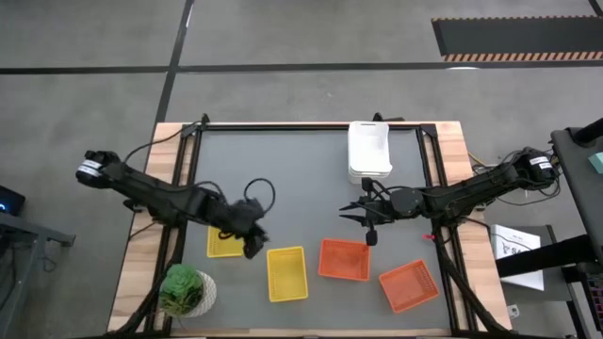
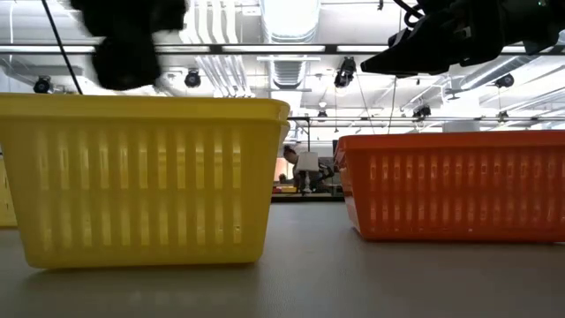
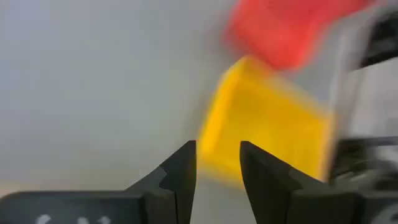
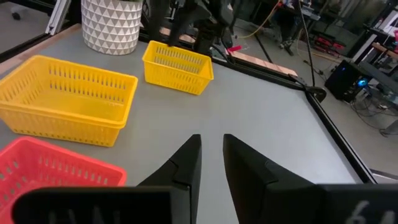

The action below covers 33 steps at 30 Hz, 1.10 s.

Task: Stack baskets by color
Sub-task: Stack the left yellow bin on top of the right yellow bin

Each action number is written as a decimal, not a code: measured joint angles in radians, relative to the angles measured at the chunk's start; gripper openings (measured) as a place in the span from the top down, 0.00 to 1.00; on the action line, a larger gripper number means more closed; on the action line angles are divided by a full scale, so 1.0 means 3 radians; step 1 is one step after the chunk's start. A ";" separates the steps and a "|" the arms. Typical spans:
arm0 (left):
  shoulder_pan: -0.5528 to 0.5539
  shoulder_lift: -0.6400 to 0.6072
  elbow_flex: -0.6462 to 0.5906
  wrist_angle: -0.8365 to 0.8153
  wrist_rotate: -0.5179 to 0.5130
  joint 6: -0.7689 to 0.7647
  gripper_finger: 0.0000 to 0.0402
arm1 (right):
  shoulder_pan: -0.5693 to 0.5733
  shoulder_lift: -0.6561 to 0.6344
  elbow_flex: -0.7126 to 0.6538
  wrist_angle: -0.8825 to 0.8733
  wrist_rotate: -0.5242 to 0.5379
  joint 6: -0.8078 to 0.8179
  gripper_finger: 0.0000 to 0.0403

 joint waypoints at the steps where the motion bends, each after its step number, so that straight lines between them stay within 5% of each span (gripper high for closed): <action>1: -0.0034 0.0026 0.0100 -0.0416 -0.0008 -0.0234 0.73 | 0.0000 0.0000 0.0000 0.0002 0.0000 0.0000 0.85; 6: -0.0130 0.0126 0.0318 -0.1757 -0.0055 -0.1073 0.73 | 0.0000 0.0000 0.0000 0.0003 -0.0001 0.0021 0.85; 23: -0.0182 0.0660 0.0221 -0.1699 0.0432 -0.1264 0.73 | 0.0001 0.0000 0.0000 -0.0009 -0.0001 0.0029 0.85; 33: -0.0238 0.0543 0.0286 -0.1567 0.0612 -0.0875 0.73 | 0.0001 0.0000 0.0000 -0.0008 -0.0001 0.0001 0.85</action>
